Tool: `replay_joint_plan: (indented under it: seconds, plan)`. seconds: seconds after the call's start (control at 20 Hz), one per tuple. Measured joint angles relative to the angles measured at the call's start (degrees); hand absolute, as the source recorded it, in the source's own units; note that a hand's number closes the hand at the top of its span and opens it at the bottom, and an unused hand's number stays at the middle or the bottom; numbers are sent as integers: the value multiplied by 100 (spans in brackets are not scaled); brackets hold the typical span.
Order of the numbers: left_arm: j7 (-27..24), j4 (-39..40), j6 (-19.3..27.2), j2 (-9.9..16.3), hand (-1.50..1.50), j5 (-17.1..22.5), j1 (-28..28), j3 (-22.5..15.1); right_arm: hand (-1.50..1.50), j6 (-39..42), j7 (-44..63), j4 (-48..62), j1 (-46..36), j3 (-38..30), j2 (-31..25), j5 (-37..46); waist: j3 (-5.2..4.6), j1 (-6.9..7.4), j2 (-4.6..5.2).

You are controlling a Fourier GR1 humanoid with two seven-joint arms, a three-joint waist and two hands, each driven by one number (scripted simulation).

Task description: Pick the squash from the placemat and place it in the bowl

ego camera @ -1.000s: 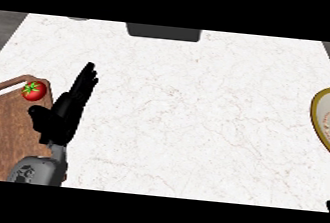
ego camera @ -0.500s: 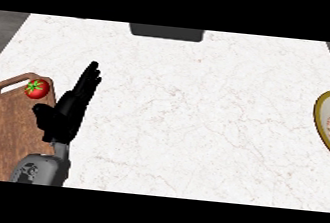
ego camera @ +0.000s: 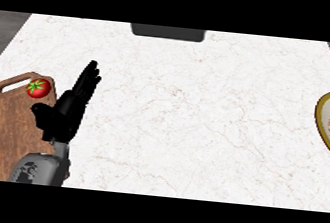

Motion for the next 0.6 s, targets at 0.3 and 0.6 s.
replay_joint_plan:
  seconds: [0.3,0.6]
  plan:
    - [18,-103,-28,-21,0,-11,72,-24,150,27,-1171,1946,-623,-44,515,370,2,3,1]
    - [27,-98,-77,-14,0,5,69,-20,-150,807,-2013,3664,-1214,-163,777,134,7,27,13]
